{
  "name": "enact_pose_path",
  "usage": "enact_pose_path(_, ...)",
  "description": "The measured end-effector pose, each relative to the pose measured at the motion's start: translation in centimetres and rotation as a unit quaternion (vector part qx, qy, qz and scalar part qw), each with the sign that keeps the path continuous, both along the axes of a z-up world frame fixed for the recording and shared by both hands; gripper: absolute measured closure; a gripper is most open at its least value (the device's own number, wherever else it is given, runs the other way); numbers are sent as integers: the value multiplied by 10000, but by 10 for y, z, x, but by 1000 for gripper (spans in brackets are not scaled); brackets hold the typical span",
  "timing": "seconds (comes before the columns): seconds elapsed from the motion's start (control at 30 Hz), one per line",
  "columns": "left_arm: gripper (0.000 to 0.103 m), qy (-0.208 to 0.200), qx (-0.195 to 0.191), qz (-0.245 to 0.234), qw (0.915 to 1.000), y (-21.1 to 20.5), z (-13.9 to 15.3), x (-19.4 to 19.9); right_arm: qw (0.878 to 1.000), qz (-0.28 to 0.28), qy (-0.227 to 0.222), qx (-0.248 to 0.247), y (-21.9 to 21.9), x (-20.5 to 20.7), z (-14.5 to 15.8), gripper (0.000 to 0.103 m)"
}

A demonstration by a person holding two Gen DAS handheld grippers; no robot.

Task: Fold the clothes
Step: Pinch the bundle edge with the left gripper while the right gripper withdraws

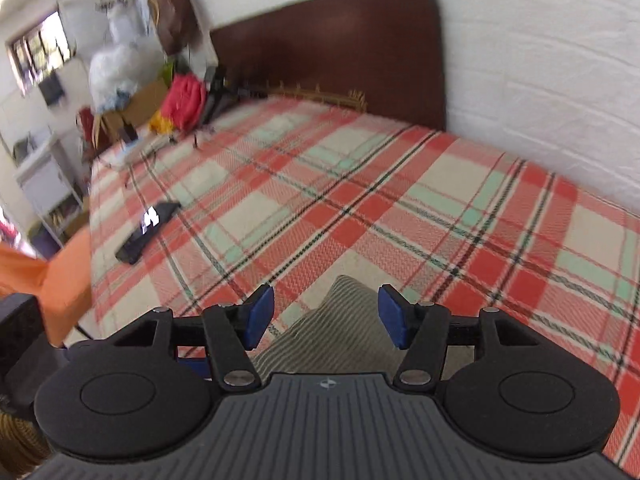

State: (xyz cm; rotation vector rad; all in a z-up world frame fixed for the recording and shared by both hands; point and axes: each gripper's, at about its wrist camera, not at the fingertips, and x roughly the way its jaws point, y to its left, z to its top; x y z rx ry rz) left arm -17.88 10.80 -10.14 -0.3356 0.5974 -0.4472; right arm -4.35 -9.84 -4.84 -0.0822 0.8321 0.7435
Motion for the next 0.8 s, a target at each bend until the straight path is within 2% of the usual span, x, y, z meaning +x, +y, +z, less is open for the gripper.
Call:
enact_pose_path(0.17,29,168,-229,-98,9995,2,-9,12,9986,302,80,-419,25,11,-14,41)
enact_pose_path(0.27,31,441,-683,-91,9966,13,-18,18,9981,295,144,-516,30,20,-19,41)
enact_pose_path(0.37,46,750,-1096,-61,9911,23,-28,24,9980,162,331,-519,26,30,-24,41)
enact_pose_path(0.4,52,802,-1144,-47,9902,25,-30,25,9977,146,392,-532,26,33,-26,41)
enact_pose_path(0.5,65,722,-1050,-88,9918,22,-29,20,9963,200,477,-690,30,37,-33,44)
enact_pose_path(0.53,66,696,-1019,-102,9923,22,-29,19,9957,231,479,-763,33,38,-36,47)
enact_pose_path(0.57,88,669,-988,-116,9928,21,-29,17,9953,243,448,-827,34,38,-36,55)
enact_pose_path(0.6,95,643,-957,-130,9933,20,-29,16,9955,213,440,-810,33,39,-36,89)
enact_pose_path(0.63,97,616,-926,-143,9937,19,-28,14,9957,183,432,-794,33,41,-35,98)
enact_pose_path(0.73,100,548,-836,-184,9948,17,-28,10,9964,85,403,-735,31,44,-33,98)
enact_pose_path(0.8,101,669,-837,-192,9941,17,-36,10,9975,-64,360,-596,26,46,-32,99)
